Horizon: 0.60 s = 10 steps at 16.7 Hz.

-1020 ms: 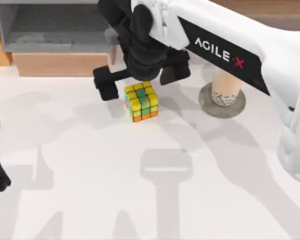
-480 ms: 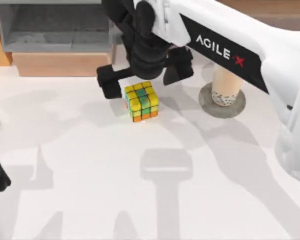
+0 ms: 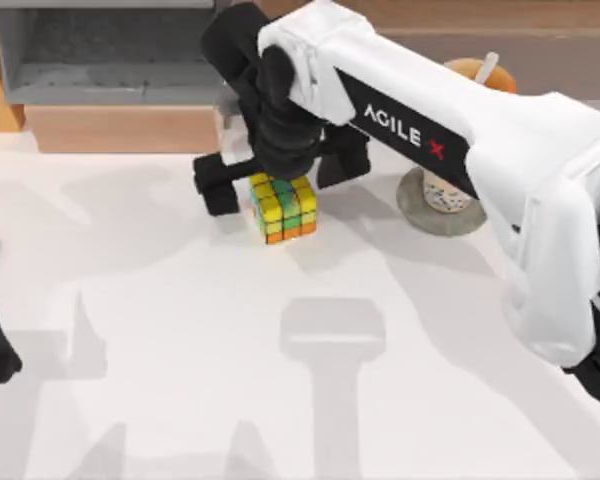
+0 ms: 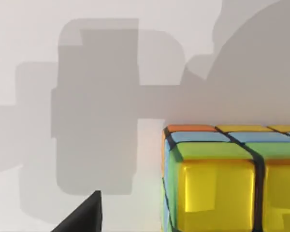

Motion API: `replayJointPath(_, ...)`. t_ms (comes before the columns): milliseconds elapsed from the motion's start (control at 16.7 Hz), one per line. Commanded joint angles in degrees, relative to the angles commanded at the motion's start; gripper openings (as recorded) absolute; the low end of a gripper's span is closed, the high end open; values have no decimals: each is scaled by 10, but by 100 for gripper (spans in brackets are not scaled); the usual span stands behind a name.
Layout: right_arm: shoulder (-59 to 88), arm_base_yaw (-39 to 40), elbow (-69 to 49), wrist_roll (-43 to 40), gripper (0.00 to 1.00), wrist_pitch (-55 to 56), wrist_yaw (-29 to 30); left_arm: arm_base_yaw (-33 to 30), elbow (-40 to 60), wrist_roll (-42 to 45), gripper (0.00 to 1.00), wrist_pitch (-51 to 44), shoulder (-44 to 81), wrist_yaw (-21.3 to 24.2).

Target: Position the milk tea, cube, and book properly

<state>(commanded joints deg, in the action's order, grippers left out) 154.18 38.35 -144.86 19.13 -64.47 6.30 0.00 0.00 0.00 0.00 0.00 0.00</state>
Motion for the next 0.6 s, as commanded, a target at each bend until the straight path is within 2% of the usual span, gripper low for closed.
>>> replayJointPath(180, 0, 0, 0, 0, 100, 0, 0, 0, 0, 0, 100, 0, 0, 0)
replayJointPath(600, 0, 0, 0, 0, 47, 0, 0, 0, 0, 0, 100, 0, 0, 0)
